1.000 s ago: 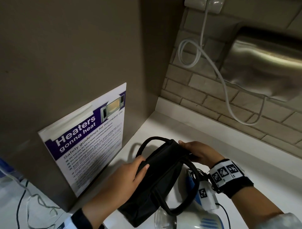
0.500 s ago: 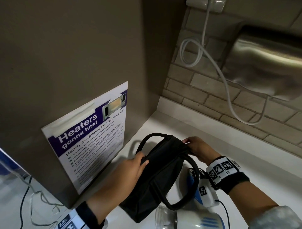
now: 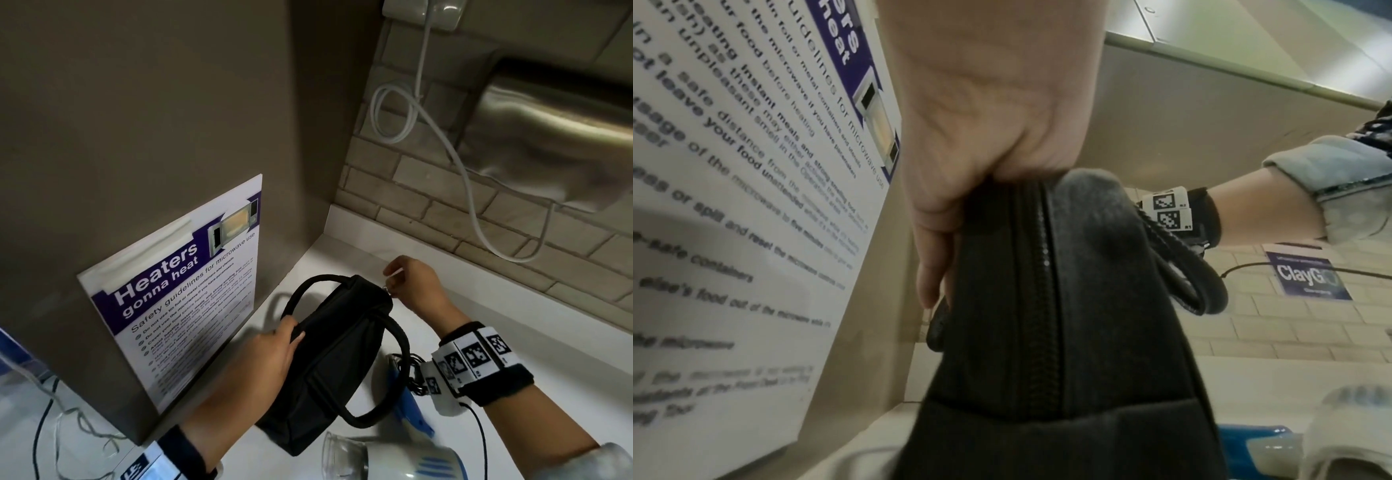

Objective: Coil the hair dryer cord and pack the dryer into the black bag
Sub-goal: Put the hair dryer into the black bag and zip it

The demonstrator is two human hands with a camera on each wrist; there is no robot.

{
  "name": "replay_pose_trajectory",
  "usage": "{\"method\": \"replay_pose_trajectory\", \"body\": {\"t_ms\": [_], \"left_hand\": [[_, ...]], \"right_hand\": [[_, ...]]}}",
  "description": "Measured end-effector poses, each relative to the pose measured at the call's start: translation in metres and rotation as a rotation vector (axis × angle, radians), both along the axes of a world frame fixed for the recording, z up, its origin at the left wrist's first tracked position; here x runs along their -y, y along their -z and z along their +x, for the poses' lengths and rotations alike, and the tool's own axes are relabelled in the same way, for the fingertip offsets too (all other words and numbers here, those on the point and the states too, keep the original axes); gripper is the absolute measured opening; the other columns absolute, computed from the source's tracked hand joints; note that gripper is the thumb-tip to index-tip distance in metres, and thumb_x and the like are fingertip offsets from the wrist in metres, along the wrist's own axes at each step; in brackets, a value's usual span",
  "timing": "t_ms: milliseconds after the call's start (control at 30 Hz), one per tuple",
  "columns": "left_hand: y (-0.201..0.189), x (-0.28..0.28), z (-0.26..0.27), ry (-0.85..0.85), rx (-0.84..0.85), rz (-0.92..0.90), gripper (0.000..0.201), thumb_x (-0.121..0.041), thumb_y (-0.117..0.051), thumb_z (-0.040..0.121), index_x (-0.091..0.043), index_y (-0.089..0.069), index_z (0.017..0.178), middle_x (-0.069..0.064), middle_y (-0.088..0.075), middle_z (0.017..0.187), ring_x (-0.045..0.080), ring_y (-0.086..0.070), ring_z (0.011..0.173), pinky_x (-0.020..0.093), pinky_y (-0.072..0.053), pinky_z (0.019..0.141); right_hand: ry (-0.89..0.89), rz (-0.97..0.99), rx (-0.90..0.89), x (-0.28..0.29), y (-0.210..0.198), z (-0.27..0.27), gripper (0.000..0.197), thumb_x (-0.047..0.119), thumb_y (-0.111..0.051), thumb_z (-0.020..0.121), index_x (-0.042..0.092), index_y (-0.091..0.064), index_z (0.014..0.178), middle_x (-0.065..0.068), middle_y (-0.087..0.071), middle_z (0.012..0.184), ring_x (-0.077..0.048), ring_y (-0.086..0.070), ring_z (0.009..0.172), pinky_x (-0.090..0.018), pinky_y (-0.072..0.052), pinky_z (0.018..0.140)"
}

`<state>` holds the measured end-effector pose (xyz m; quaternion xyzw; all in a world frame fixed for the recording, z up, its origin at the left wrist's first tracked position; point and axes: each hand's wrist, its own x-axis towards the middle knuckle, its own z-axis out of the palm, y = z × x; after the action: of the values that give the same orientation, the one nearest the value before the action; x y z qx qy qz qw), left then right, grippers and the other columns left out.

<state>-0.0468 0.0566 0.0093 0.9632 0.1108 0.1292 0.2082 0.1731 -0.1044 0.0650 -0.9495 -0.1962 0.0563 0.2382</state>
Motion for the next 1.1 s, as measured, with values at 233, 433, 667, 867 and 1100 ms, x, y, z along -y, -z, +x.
{"method": "replay_pose_trajectory", "body": {"t_ms": [233, 433, 667, 867, 1100], "left_hand": [[-0.008, 0.016, 0.000, -0.014, 0.190, -0.413, 0.023, -0.036, -0.043, 0.096, -0.017, -0.056, 0.100, -0.003, -0.058, 0.067, 0.013, -0.061, 0.065, 0.030, -0.050, 0.061], [-0.010, 0.006, 0.013, -0.066, 0.212, -0.593, 0.011, -0.025, -0.049, 0.096, -0.016, -0.056, 0.094, 0.004, -0.064, 0.073, 0.010, -0.062, 0.068, 0.025, -0.049, 0.060], [-0.019, -0.010, 0.027, -0.086, 0.118, -0.750, 0.021, -0.028, -0.042, 0.099, -0.010, -0.051, 0.104, 0.001, -0.059, 0.082, 0.009, -0.056, 0.073, 0.010, -0.039, 0.059], [-0.021, -0.013, 0.033, 0.036, 0.059, -0.532, 0.026, -0.028, -0.040, 0.100, -0.013, -0.054, 0.115, 0.002, -0.064, 0.087, 0.011, -0.061, 0.077, 0.010, -0.041, 0.059], [-0.020, -0.015, 0.031, 0.064, -0.039, -0.553, 0.026, -0.031, -0.042, 0.099, -0.016, -0.054, 0.116, 0.003, -0.068, 0.092, 0.014, -0.065, 0.087, 0.026, -0.050, 0.076]], "right_hand": [[-0.163, -0.234, 0.219, -0.013, -0.015, -0.046, 0.025, 0.004, -0.052, 0.080, 0.017, -0.064, 0.097, -0.007, -0.068, 0.098, -0.028, -0.063, 0.092, -0.026, -0.038, 0.064], [-0.559, 0.050, 0.132, -0.036, -0.019, -0.132, 0.020, 0.006, -0.057, 0.079, 0.020, -0.054, 0.093, 0.001, -0.066, 0.082, -0.019, -0.063, 0.078, -0.033, -0.049, 0.068], [-0.875, 0.116, 0.236, -0.031, -0.015, -0.176, 0.014, 0.006, -0.054, 0.081, 0.019, -0.048, 0.083, 0.004, -0.056, 0.072, -0.012, -0.051, 0.068, -0.032, -0.042, 0.073], [-0.943, -0.189, 0.650, -0.043, 0.048, -0.195, 0.015, 0.012, -0.062, 0.070, 0.026, -0.058, 0.065, 0.007, -0.045, 0.046, -0.014, -0.044, 0.049, -0.024, -0.031, 0.061], [-0.948, -0.413, 0.615, -0.053, 0.069, -0.197, 0.010, 0.027, -0.072, 0.061, 0.026, -0.062, 0.057, 0.007, -0.049, 0.041, -0.010, -0.047, 0.044, -0.022, -0.026, 0.060]]}}
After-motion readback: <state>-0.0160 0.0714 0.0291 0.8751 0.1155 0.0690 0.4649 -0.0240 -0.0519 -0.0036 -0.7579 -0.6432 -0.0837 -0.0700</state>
